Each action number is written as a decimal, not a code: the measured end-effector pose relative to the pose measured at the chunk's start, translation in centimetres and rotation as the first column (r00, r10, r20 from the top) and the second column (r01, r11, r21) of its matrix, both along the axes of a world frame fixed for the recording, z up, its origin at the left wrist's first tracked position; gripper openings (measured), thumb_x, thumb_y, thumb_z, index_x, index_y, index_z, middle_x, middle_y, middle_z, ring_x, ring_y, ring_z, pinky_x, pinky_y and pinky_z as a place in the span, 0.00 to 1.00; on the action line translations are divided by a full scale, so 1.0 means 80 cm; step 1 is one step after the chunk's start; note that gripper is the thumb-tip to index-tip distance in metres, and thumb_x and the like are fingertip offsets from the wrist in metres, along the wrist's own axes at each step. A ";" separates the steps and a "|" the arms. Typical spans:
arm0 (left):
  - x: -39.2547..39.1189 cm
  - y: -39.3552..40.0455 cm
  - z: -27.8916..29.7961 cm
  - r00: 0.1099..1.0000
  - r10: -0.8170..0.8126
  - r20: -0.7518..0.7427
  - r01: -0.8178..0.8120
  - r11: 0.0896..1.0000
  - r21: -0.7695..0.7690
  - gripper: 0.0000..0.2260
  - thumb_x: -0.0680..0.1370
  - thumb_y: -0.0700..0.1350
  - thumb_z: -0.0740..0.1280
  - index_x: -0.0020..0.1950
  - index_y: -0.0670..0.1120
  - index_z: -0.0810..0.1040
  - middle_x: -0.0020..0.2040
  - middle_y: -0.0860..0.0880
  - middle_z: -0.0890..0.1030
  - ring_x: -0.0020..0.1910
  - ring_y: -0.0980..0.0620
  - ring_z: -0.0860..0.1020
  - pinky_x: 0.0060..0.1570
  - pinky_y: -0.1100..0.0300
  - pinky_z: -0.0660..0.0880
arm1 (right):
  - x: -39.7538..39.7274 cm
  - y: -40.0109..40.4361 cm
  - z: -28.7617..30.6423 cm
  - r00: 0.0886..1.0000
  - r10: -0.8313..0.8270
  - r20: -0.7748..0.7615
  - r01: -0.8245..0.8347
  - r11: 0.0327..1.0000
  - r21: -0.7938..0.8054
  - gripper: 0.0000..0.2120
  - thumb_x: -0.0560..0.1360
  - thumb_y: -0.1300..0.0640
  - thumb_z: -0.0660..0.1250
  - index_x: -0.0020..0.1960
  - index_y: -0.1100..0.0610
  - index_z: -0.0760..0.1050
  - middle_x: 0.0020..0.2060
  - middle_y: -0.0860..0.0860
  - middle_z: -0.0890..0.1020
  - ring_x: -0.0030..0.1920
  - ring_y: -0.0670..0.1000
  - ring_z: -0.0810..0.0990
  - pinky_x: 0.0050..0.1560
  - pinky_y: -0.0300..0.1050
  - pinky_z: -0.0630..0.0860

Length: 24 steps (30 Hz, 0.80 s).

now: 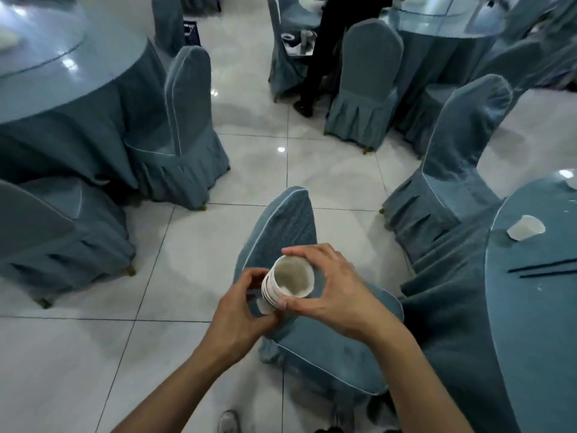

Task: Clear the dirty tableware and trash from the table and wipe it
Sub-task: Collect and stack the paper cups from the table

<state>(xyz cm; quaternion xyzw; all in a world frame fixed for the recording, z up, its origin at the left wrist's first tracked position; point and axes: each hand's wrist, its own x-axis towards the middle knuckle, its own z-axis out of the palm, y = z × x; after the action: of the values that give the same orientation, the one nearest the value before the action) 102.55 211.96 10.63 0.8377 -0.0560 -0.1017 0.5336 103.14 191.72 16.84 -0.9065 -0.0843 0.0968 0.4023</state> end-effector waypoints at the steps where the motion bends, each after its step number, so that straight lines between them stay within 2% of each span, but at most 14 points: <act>1: 0.003 0.026 -0.001 1.000 0.012 0.004 -0.012 1.000 0.002 0.27 0.69 0.46 0.81 0.59 0.63 0.72 0.57 0.71 0.77 0.57 0.68 0.76 0.51 0.74 0.75 | 0.004 0.027 -0.001 1.000 0.014 -0.017 -0.014 1.000 0.007 0.36 0.65 0.32 0.74 0.70 0.30 0.64 0.63 0.34 0.68 0.67 0.45 0.69 0.68 0.56 0.71; 4: 0.012 0.098 -0.005 0.998 0.067 0.000 -0.067 0.998 -0.006 0.27 0.69 0.46 0.82 0.62 0.60 0.73 0.57 0.66 0.80 0.57 0.62 0.78 0.54 0.68 0.76 | 0.015 0.097 -0.002 0.999 0.024 -0.027 -0.023 0.998 0.053 0.35 0.68 0.28 0.69 0.71 0.29 0.61 0.66 0.34 0.67 0.69 0.46 0.69 0.68 0.57 0.72; 9: 0.038 0.181 -0.004 0.985 0.170 -0.017 -0.170 0.985 -0.017 0.28 0.68 0.48 0.82 0.62 0.61 0.72 0.58 0.66 0.79 0.57 0.62 0.78 0.55 0.65 0.76 | 0.055 0.161 -0.008 0.998 -0.053 0.015 0.053 0.998 0.030 0.25 0.76 0.29 0.58 0.72 0.30 0.60 0.70 0.36 0.66 0.72 0.46 0.65 0.72 0.60 0.67; 13: 0.093 0.214 -0.010 0.978 0.204 -0.052 -0.206 0.978 -0.036 0.28 0.68 0.47 0.82 0.63 0.58 0.73 0.58 0.62 0.80 0.58 0.58 0.79 0.60 0.57 0.77 | 0.112 0.179 -0.016 0.998 -0.043 0.034 0.048 0.989 -0.138 0.23 0.80 0.36 0.59 0.73 0.37 0.64 0.70 0.38 0.67 0.67 0.37 0.61 0.75 0.50 0.61; 18: 0.197 0.230 -0.015 0.982 0.184 -0.044 -0.185 0.982 -0.020 0.28 0.68 0.46 0.82 0.62 0.58 0.74 0.57 0.61 0.81 0.56 0.58 0.80 0.60 0.55 0.77 | 0.204 0.186 -0.052 0.991 -0.053 0.125 0.097 0.919 -0.382 0.23 0.81 0.39 0.58 0.74 0.42 0.66 0.70 0.45 0.69 0.70 0.51 0.68 0.73 0.52 0.60; 21: 0.273 0.224 -0.005 0.992 0.123 -0.042 -0.123 0.992 0.006 0.27 0.68 0.45 0.82 0.60 0.61 0.74 0.56 0.64 0.80 0.56 0.61 0.80 0.59 0.57 0.77 | 0.259 0.181 -0.072 0.970 -0.164 0.178 0.224 0.887 -0.403 0.25 0.78 0.37 0.54 0.71 0.44 0.69 0.69 0.48 0.73 0.68 0.55 0.72 0.70 0.57 0.66; 24: 0.345 0.202 0.012 0.999 0.037 -0.029 -0.036 0.999 0.017 0.27 0.68 0.45 0.82 0.59 0.61 0.74 0.56 0.64 0.81 0.56 0.60 0.80 0.59 0.57 0.77 | 0.305 0.169 -0.082 0.944 -0.258 0.207 0.322 0.854 -0.407 0.23 0.79 0.38 0.57 0.72 0.44 0.68 0.70 0.50 0.73 0.69 0.56 0.71 0.70 0.58 0.65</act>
<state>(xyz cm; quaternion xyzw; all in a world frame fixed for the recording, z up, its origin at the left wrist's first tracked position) 130.13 228.15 11.59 0.8414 -0.0321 -0.1046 0.5292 127.50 205.24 10.31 -0.9801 0.0485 -0.0147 0.1920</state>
